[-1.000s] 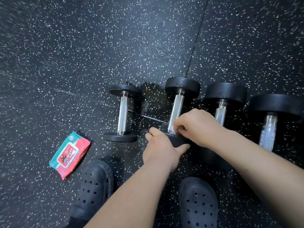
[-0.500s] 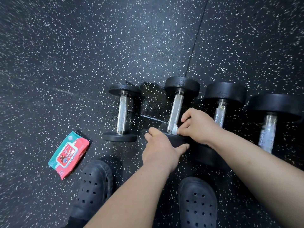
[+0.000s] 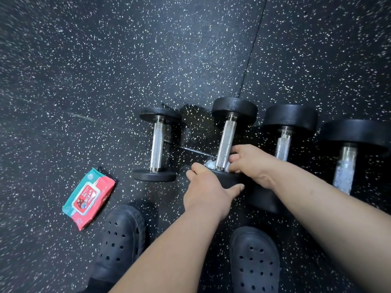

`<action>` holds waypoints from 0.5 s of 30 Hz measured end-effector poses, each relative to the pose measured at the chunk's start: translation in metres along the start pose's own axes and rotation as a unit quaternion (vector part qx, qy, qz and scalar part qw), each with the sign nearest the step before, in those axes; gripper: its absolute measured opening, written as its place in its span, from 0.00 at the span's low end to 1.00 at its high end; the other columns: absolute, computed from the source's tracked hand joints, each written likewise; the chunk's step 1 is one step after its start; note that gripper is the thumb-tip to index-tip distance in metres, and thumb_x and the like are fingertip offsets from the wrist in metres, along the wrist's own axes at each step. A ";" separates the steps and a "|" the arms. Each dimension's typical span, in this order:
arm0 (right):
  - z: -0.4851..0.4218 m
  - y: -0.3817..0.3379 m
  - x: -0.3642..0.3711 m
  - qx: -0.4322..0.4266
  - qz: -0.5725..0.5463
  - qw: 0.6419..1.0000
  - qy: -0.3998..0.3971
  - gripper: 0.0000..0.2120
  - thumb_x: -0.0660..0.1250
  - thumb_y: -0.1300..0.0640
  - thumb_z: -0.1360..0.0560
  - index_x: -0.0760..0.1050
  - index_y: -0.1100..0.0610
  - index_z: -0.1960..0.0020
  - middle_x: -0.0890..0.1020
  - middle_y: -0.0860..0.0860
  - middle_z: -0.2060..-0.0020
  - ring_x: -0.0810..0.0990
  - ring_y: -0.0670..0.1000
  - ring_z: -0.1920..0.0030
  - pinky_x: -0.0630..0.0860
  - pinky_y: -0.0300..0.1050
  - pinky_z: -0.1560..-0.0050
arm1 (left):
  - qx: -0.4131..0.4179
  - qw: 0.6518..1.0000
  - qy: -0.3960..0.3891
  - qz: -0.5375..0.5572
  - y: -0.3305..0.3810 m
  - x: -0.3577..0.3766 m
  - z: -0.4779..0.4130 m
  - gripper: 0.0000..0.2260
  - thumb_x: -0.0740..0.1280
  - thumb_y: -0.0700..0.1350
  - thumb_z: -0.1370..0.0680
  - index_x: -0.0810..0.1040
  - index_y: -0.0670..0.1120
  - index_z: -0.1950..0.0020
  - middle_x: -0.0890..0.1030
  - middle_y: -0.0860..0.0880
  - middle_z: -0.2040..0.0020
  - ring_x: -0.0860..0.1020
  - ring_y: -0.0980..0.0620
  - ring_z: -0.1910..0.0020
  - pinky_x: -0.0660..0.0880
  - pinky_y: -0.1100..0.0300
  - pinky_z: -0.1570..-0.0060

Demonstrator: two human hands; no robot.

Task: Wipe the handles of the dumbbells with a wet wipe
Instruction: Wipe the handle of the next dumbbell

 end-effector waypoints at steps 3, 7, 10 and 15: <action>0.001 0.001 -0.010 -0.004 0.001 1.000 0.016 0.19 0.69 0.78 0.29 0.80 0.63 0.42 0.87 0.52 0.64 0.81 0.48 0.64 0.75 0.36 0.66 | -0.003 1.000 0.001 -0.001 -0.001 0.001 -0.001 0.44 0.78 0.70 0.33 0.60 0.45 0.33 0.68 0.47 0.32 0.79 0.43 0.40 0.72 0.51 0.53; -0.003 -0.003 0.000 0.010 0.036 0.999 -0.008 0.21 0.65 0.79 0.29 0.80 0.65 0.40 0.86 0.53 0.60 0.79 0.49 0.59 0.72 0.34 0.68 | -0.004 1.000 0.001 -0.003 0.000 0.001 -0.001 0.45 0.78 0.70 0.32 0.60 0.45 0.32 0.68 0.47 0.32 0.79 0.43 0.40 0.71 0.52 0.54; -0.006 -0.001 0.003 0.009 0.033 0.999 -0.018 0.21 0.63 0.79 0.30 0.79 0.68 0.39 0.85 0.57 0.54 0.78 0.52 0.54 0.71 0.35 0.67 | -0.003 1.000 0.001 -0.003 -0.002 0.001 -0.002 0.45 0.78 0.70 0.32 0.60 0.45 0.32 0.68 0.47 0.32 0.79 0.44 0.40 0.72 0.52 0.53; 0.002 0.001 -0.006 0.016 0.041 0.999 0.015 0.15 0.66 0.77 0.29 0.82 0.69 0.46 0.81 0.46 0.72 0.75 0.41 0.69 0.71 0.33 0.67 | -0.003 1.000 0.000 0.000 -0.002 0.002 -0.002 0.44 0.78 0.70 0.33 0.60 0.45 0.32 0.68 0.47 0.33 0.79 0.43 0.40 0.73 0.52 0.53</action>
Point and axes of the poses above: each hand's wrist, its own z-axis away from the middle knuckle, its own x-axis out of the palm, y = z × x, the point moved 4 cm from there along -z, towards the middle knuckle
